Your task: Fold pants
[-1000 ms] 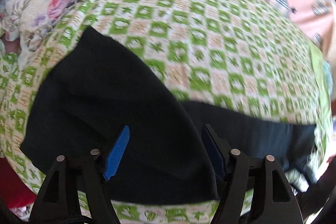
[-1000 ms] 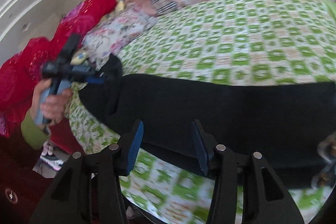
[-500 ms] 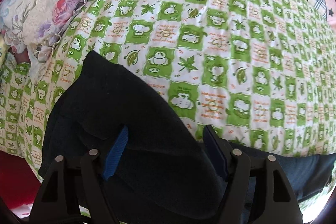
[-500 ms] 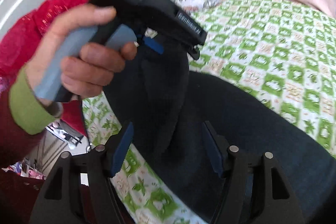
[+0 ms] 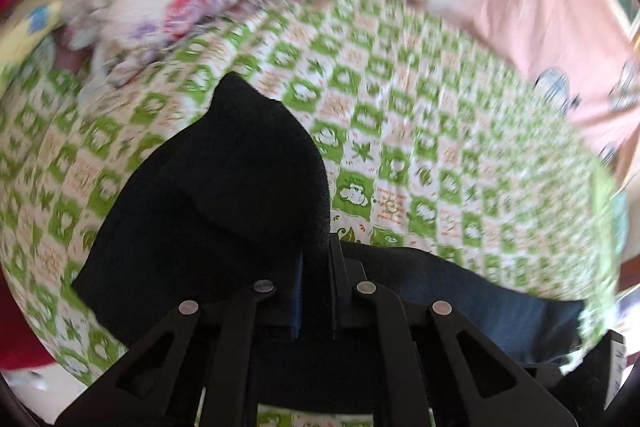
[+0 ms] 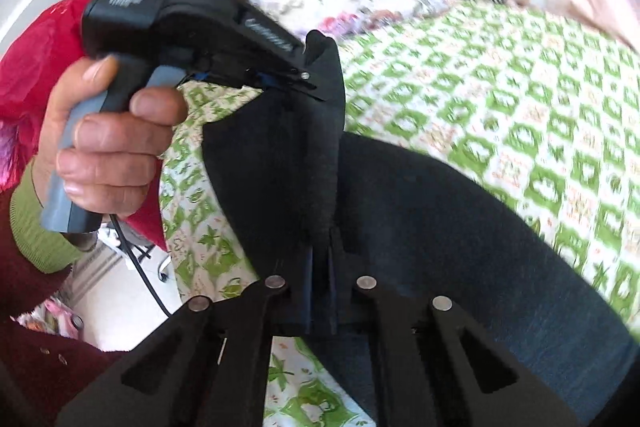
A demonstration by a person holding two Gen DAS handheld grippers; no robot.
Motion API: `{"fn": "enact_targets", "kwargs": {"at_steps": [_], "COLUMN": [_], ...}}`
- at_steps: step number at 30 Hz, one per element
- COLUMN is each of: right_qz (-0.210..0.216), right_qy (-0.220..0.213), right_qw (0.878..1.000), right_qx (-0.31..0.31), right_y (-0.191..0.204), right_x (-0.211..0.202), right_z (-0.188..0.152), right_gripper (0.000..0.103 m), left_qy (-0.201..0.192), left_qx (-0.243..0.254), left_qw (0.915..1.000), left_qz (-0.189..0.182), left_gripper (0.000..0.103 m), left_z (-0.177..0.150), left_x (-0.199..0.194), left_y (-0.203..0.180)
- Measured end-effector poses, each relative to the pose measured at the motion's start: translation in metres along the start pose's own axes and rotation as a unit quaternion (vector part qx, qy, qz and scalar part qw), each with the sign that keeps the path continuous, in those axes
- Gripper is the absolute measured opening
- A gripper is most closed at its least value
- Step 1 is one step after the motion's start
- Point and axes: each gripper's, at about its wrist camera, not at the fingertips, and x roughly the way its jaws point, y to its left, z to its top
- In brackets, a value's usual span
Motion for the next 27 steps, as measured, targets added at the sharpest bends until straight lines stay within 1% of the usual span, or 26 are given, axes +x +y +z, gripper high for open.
{"fn": "enact_targets", "kwargs": {"at_steps": [2, 4, 5, 7, 9, 13, 18, 22, 27], "right_qz": [-0.007, -0.016, -0.019, -0.028, -0.035, -0.050, -0.057, -0.058, -0.065], "right_qy": [0.000, 0.007, 0.009, 0.020, 0.028, 0.044, 0.058, 0.065, 0.081], "right_qw": [1.000, 0.999, 0.999, 0.998, 0.997, 0.994, 0.992, 0.992, 0.990], "right_qx": [-0.023, -0.040, -0.046, -0.058, -0.070, -0.088, -0.093, -0.087, -0.098], "right_y": [0.010, 0.017, 0.019, 0.024, 0.029, 0.037, 0.039, 0.037, 0.042], "right_x": [-0.003, -0.003, -0.002, 0.001, 0.005, 0.012, 0.017, 0.020, 0.028], "right_z": [0.000, -0.001, -0.002, -0.003, -0.003, -0.006, -0.011, -0.012, -0.016], "right_gripper": [0.007, 0.007, 0.007, 0.007, 0.007, 0.007, 0.007, 0.007, 0.007], "left_qy": [-0.027, -0.039, -0.043, -0.046, -0.042, -0.037, -0.033, -0.026, -0.020], "left_qx": [-0.028, -0.047, -0.056, -0.075, -0.096, -0.117, -0.128, -0.135, -0.142], "left_qw": [0.9986, 0.9967, 0.9959, 0.9942, 0.9918, 0.9889, 0.9869, 0.9857, 0.9845], "left_qz": [-0.036, -0.053, -0.057, -0.061, -0.074, -0.083, -0.093, -0.098, -0.101], "left_gripper": [0.008, 0.007, 0.007, 0.007, 0.006, 0.006, 0.006, 0.006, 0.007], "left_z": [-0.014, -0.025, -0.026, -0.037, -0.049, -0.068, -0.086, -0.096, -0.102], "left_x": [-0.019, -0.029, -0.027, -0.029, -0.026, -0.020, -0.013, -0.007, 0.001], "left_y": [0.022, 0.035, 0.043, 0.058, 0.074, 0.092, 0.101, 0.110, 0.119]}}
